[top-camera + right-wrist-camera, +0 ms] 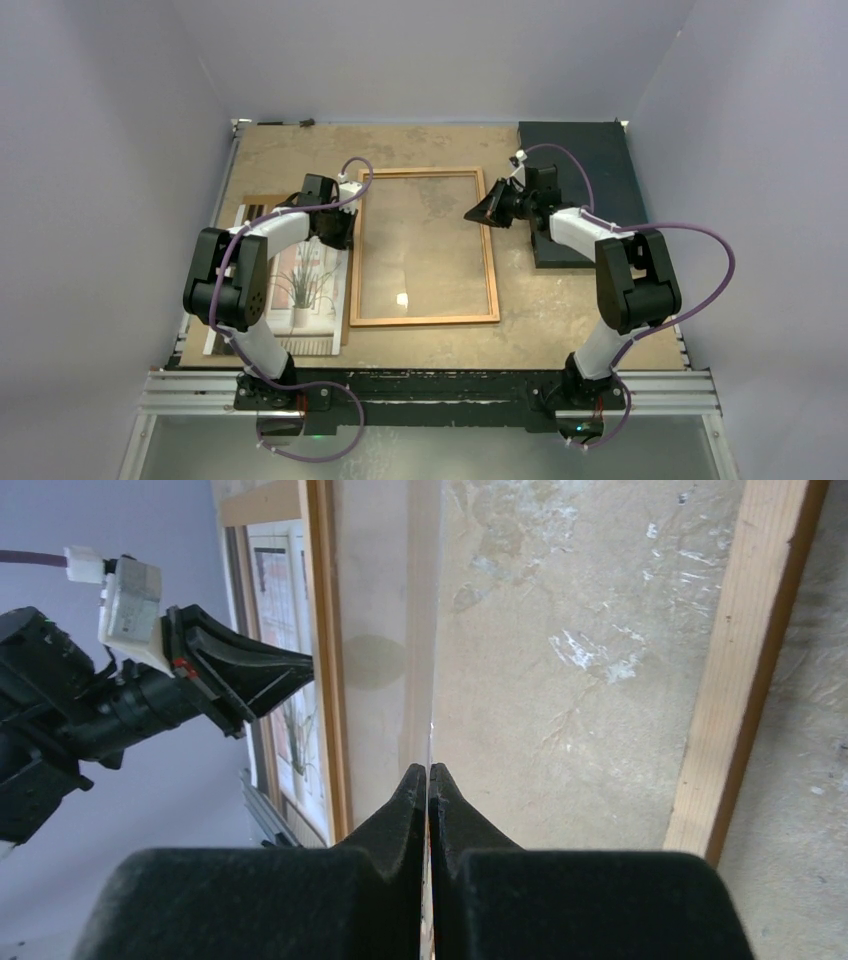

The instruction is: Put the photo into the frame

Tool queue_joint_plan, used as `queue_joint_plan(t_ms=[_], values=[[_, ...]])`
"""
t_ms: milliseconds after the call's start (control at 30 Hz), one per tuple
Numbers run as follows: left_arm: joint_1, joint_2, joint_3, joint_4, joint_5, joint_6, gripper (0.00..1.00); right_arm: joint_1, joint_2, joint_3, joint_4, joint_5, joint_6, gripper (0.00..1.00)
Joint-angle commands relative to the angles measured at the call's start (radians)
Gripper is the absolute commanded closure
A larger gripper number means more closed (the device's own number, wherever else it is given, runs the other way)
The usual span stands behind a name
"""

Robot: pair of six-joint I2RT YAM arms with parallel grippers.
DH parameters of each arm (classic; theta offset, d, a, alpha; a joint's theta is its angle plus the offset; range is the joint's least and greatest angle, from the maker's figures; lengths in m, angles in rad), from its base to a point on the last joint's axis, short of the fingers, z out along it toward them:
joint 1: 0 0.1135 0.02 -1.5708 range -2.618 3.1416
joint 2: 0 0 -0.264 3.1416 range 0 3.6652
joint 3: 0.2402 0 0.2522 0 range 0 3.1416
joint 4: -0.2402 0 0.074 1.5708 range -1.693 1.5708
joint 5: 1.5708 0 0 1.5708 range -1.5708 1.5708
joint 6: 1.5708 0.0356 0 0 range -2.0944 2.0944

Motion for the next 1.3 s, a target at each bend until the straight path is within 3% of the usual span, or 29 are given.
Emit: queue_joint_plan(t_ms=[0, 567, 1267], values=[[-0.01, 0.008, -0.016, -0.039, 0.044, 0.002, 1.0, 0.012, -0.032, 0.017, 0.064, -0.11, 0.075, 1.0], [-0.011, 0.014, -0.021, -0.03, 0.043, -0.003, 1.0, 0.068, -0.207, 0.01, 0.174, -0.149, 0.205, 1.0], [-0.011, 0.01, -0.028, -0.023, 0.041, 0.002, 1.0, 0.068, -0.133, -0.009, 0.132, -0.054, 0.183, 1.0]])
